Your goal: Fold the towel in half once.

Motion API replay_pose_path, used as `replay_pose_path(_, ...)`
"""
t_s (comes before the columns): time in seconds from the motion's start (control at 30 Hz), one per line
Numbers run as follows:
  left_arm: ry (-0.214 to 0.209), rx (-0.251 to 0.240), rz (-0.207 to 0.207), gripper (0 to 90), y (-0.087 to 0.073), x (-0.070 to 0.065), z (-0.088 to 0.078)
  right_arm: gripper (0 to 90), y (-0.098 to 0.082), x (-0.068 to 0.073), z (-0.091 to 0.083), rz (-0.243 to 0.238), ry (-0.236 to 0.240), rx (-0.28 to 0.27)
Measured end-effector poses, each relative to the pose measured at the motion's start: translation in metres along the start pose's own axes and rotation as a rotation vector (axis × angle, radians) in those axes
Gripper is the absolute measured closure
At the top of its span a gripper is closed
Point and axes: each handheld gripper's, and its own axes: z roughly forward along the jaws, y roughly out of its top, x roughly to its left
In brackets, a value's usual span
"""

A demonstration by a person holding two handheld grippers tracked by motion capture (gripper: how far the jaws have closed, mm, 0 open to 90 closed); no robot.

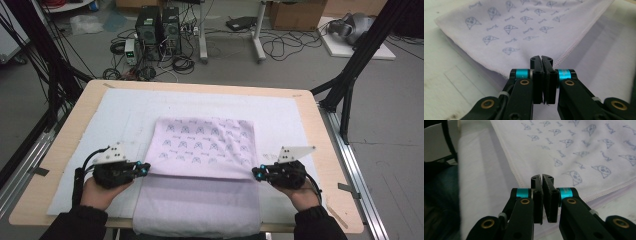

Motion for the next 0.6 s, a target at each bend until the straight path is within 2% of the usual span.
replay_pose_path(0.07, -0.005, 0.010, 0.011, 86.9, -0.010, -0.011, -0.006, 84.6, -0.008, 0.011, -0.002, -0.007, 0.028, 0.010)
replay_pose_path(0.1, -0.009, 0.013, 0.009, 83.1, -0.014, -0.014, -0.008, 79.4, -0.011, 0.015, -0.001, -0.012, 0.031, 0.028)
replay_pose_path(0.13, -0.017, 0.022, 0.010, 75.3, -0.017, -0.015, -0.009, 74.5, -0.014, 0.018, 0.000, -0.015, 0.019, 0.047)
replay_pose_path(0.2, -0.010, 0.031, 0.021, 71.3, -0.022, -0.015, -0.008, 68.8, -0.019, 0.019, 0.003, -0.025, -0.001, 0.076)
replay_pose_path(0.3, 0.009, 0.049, 0.016, 68.6, -0.024, -0.008, -0.001, 60.9, -0.023, 0.013, 0.012, -0.006, 0.004, 0.071)
replay_pose_path(0.37, 0.017, 0.063, 0.024, 67.4, -0.026, -0.004, 0.006, 58.9, -0.025, 0.011, 0.022, -0.018, 0.006, 0.073)
replay_pose_path(0.5, -0.006, 0.102, 0.014, 65.5, -0.028, 0.004, 0.023, 57.8, -0.026, 0.005, 0.038, -0.031, 0.012, 0.130)
replay_pose_path(0.6, -0.019, 0.141, 0.020, 69.8, -0.031, 0.005, 0.034, 60.4, -0.027, 0.004, 0.042, -0.034, -0.001, 0.150)
